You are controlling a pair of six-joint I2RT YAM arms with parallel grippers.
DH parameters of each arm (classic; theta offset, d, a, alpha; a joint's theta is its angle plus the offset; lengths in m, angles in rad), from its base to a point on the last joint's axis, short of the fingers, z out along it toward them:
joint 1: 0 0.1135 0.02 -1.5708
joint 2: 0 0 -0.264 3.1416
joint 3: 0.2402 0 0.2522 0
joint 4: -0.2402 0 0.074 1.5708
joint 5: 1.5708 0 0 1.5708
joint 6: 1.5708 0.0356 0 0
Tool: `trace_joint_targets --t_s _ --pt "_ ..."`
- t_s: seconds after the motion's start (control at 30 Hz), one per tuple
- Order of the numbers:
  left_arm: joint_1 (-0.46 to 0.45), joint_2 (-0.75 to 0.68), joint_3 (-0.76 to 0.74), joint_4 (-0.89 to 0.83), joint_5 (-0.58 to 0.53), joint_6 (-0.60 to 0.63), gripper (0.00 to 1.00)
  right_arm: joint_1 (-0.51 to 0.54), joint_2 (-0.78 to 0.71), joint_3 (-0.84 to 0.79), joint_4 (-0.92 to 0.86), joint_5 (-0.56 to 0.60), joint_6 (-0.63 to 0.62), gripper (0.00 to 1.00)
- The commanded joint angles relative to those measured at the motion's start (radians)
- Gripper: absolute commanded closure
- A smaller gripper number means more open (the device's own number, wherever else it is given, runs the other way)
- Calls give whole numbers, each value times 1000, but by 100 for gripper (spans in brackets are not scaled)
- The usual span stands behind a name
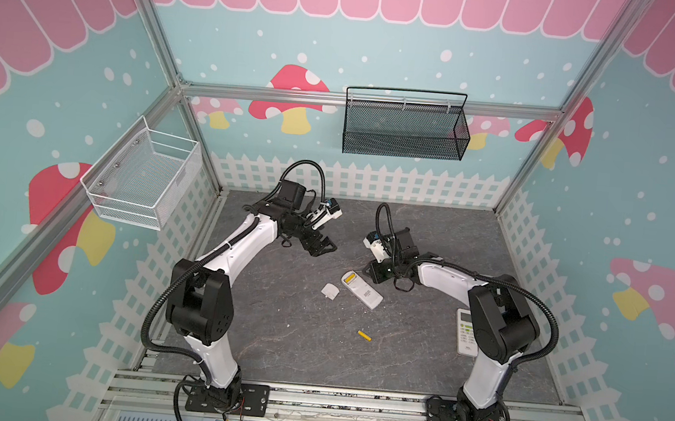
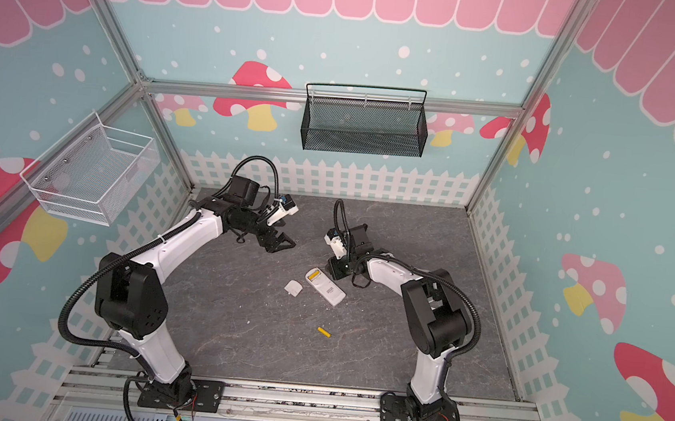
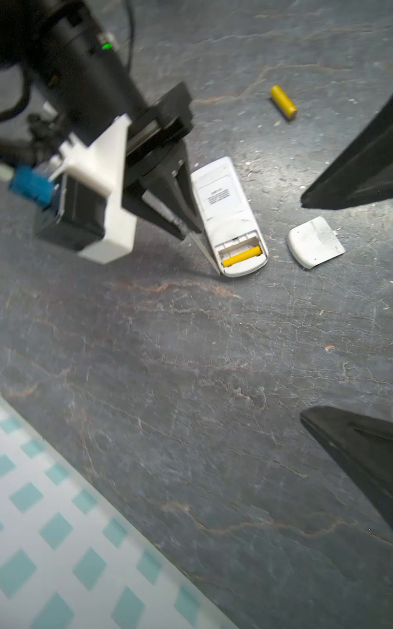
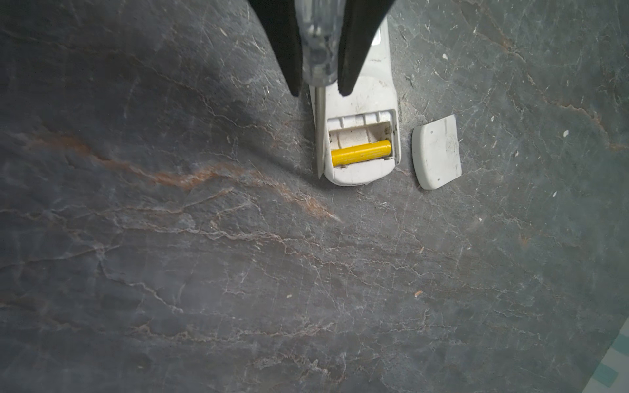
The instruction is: Unload the batteries from the remote control
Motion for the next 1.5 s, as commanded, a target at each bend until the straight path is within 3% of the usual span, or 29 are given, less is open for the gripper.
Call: trace_joint_targets --t_s 0.0,0.2,0.43,0.67,0.93,1.13,1.47 --pt "-30 69 9 -84 156 336 11 -4 -73 13 -34 -9 -118 100" --pt "-74 209 128 -168 151 561 10 -11 -247 -93 -12 2 -260 100" --pt "-112 383 325 -373 84 824 8 -9 -502 -377 191 -101 -432 100" --pt "-136 515 485 -535 -26 1008 7 -10 -556 -464 169 -145 -568 100" --pt "-206 596 558 -582 -122 1063 9 -11 -594 -549 231 -162 -656 100" --pt "-221 625 590 -580 -138 1069 16 -10 -591 -591 279 -151 -712 100" --pt "-232 682 635 -579 -192 1098 19 -9 -527 -640 496 -133 -780 100"
